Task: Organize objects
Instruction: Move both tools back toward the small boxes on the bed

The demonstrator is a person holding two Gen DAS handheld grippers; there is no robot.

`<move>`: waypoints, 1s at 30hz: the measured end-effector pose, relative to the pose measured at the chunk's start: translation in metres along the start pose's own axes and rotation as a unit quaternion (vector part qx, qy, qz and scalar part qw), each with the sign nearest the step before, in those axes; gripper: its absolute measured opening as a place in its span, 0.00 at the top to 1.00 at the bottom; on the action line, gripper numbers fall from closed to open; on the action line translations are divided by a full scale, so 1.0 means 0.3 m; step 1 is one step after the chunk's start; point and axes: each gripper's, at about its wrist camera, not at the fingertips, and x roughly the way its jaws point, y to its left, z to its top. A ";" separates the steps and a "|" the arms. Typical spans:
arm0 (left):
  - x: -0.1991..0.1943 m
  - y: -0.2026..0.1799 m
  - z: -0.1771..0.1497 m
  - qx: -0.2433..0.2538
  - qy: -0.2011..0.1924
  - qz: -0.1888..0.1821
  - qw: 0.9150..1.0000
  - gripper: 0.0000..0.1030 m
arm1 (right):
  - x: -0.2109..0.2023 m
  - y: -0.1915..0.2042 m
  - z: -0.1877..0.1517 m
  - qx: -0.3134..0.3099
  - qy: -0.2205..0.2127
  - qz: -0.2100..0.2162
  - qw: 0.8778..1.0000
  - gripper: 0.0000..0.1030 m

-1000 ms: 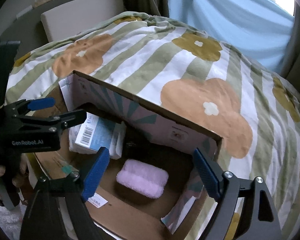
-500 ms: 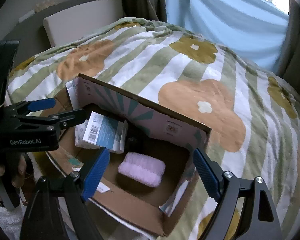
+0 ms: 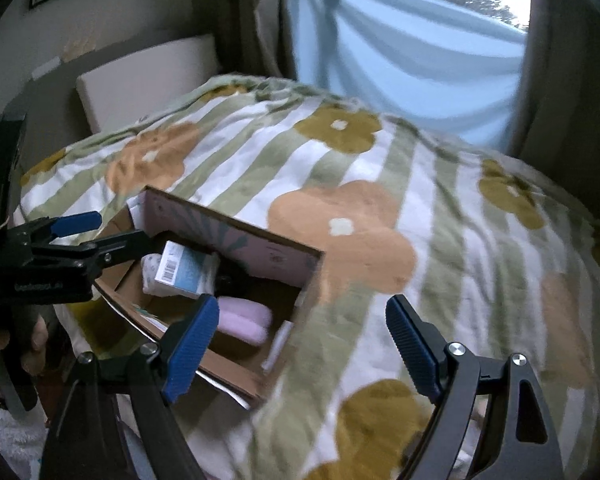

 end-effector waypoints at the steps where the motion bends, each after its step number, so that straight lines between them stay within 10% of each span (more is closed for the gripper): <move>1: -0.013 -0.032 -0.004 0.005 -0.003 -0.009 1.000 0.01 | -0.034 -0.028 -0.008 0.004 -0.006 -0.004 1.000 0.20; 18: 0.048 -0.479 -0.173 0.111 0.021 -0.103 0.988 0.01 | -0.302 -0.409 -0.235 0.072 -0.027 -0.054 0.996 0.20; 30: 0.252 -0.761 -0.354 0.253 0.067 -0.141 0.955 0.01 | -0.254 -0.655 -0.379 0.119 0.017 -0.068 0.990 0.20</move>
